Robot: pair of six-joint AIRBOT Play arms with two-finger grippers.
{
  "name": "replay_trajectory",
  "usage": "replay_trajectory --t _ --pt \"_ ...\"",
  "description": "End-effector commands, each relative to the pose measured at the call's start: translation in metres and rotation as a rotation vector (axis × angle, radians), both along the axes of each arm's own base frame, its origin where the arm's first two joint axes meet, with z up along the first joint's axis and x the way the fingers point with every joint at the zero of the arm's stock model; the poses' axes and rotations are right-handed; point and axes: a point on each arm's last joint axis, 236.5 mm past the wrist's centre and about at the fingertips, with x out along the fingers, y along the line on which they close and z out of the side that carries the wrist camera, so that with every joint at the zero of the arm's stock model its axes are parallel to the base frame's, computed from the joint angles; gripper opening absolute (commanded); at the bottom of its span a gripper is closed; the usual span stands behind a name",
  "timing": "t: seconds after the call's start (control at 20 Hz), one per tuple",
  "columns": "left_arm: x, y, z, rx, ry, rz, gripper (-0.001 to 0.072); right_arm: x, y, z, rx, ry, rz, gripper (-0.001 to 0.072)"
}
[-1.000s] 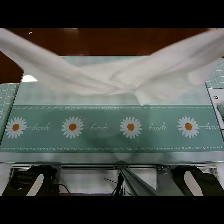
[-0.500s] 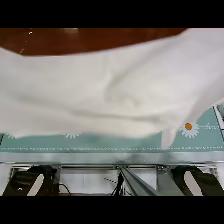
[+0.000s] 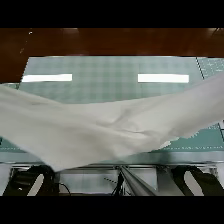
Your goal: Fold the shirts.
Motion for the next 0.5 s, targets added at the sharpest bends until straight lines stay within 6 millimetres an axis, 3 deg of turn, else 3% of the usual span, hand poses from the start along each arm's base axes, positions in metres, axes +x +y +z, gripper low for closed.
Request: replay_trajectory --t 0.0,0.15,0.25,0.45 --pt "0.035 0.005 -0.096 -0.055 0.283 0.060 0.0015 0.018 -0.017 -0.075 -0.025 0.291 0.004 0.0043" --pt "0.084 0.003 -0.164 -0.114 0.376 0.098 0.0015 0.083 -0.042 -0.139 -0.097 0.390 -0.035 0.0043" --pt "0.117 0.002 -0.201 -0.139 0.423 0.119 0.0015 0.138 -0.043 -0.172 -0.136 0.393 -0.028 0.0043" --pt "0.192 0.003 -0.246 -0.153 0.435 0.158 0.0016 0.251 -0.032 -0.217 -0.114 0.258 -0.042 0.0043"
